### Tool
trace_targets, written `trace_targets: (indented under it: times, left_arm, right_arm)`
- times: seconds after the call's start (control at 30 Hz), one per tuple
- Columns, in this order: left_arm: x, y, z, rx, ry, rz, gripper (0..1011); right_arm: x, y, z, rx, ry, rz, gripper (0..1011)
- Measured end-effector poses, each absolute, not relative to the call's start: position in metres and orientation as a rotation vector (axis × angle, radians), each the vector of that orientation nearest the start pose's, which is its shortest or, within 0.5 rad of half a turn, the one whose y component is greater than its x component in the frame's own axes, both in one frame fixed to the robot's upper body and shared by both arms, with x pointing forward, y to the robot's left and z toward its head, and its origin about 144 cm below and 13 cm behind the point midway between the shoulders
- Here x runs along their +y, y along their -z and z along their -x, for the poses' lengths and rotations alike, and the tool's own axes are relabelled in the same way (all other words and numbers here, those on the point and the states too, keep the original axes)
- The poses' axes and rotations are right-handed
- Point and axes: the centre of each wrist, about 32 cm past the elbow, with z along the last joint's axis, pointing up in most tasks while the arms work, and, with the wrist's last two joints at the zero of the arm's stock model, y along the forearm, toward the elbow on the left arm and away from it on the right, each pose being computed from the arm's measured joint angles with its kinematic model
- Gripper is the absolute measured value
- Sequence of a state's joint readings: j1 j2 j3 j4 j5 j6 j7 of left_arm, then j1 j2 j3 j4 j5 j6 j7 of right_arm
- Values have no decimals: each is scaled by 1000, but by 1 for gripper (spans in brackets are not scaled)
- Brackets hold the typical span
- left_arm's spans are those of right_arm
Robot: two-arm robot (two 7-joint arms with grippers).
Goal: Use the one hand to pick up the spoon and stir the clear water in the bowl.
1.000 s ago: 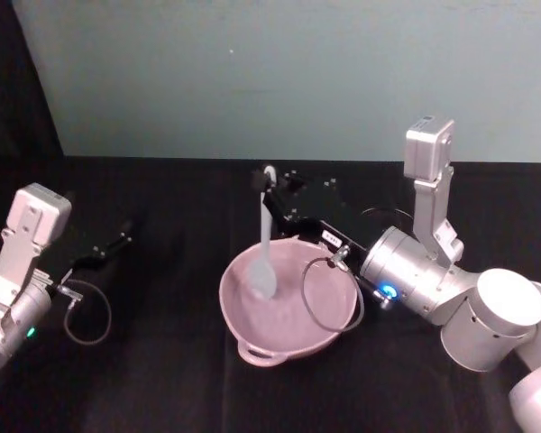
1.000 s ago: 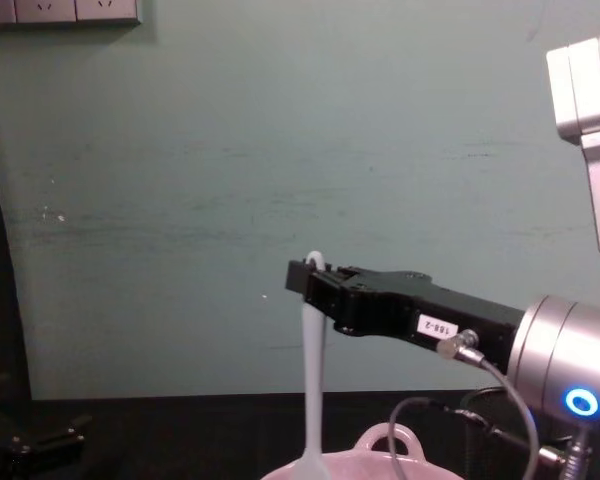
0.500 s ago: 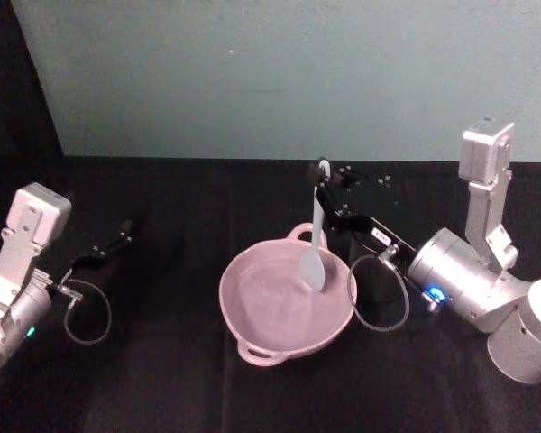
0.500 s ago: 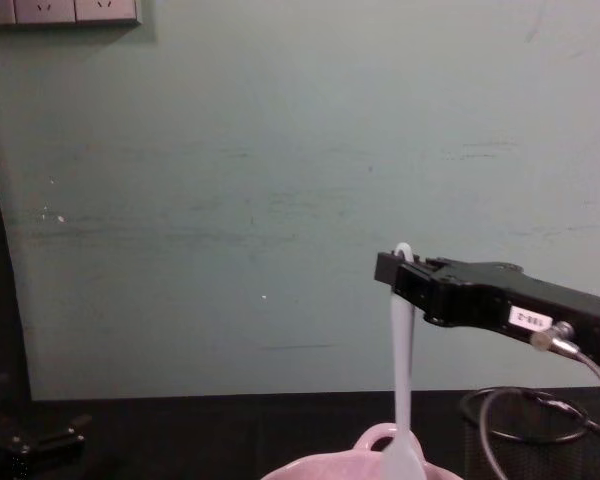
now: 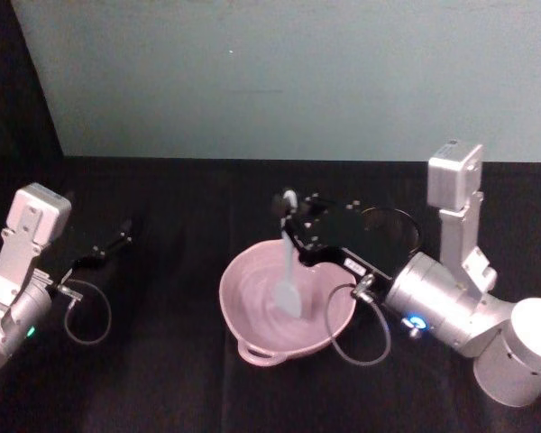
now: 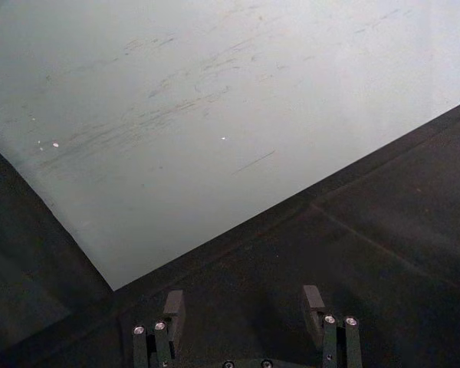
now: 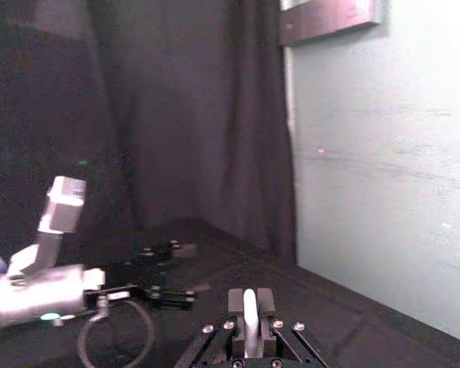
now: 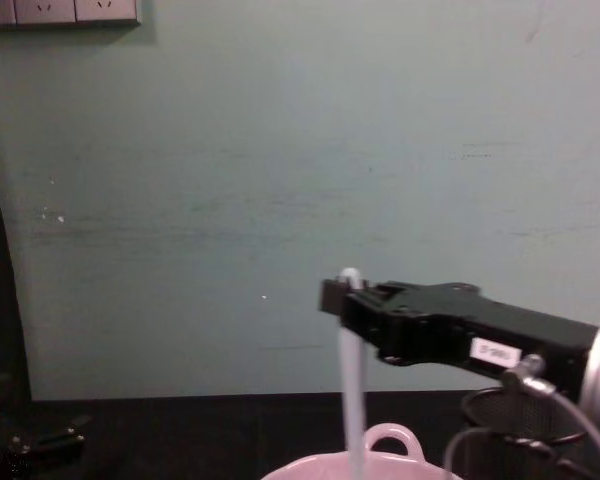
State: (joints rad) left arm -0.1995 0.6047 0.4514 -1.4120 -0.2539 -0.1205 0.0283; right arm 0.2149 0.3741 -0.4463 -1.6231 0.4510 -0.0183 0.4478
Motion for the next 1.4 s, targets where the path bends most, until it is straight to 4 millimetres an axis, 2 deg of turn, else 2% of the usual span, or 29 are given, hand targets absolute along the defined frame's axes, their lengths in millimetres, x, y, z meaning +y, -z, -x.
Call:
trace_targets:
  times: [0.3, 0.6, 0.77, 0.93, 1.13, 1.4]
  left_arm:
    - [310, -1140, -489, -285, -1248, -304, 1005]
    - [310, -1140, -489, -285, -1248, -304, 1005]
    - [310, -1140, -489, -285, -1248, -304, 1005]
    - [310, -1140, -489, -285, -1248, -304, 1005]
    - [310, -1140, -489, -285, -1248, -304, 1005]
    - [310, -1140, -489, -285, -1248, -304, 1005]
  right_arm:
    - [-175, -1197, -490, -48, 621, -111, 116]
    - [-170, -1190, -507, -16, 638, -146, 116]
    - [-179, -1186, -518, -2, 678, -152, 116]
    - [-200, -1180, -524, 29, 763, -169, 116]
    - [-222, -1185, -518, 9, 824, -183, 116]
    - [-235, -1192, -504, -14, 836, -168, 116]
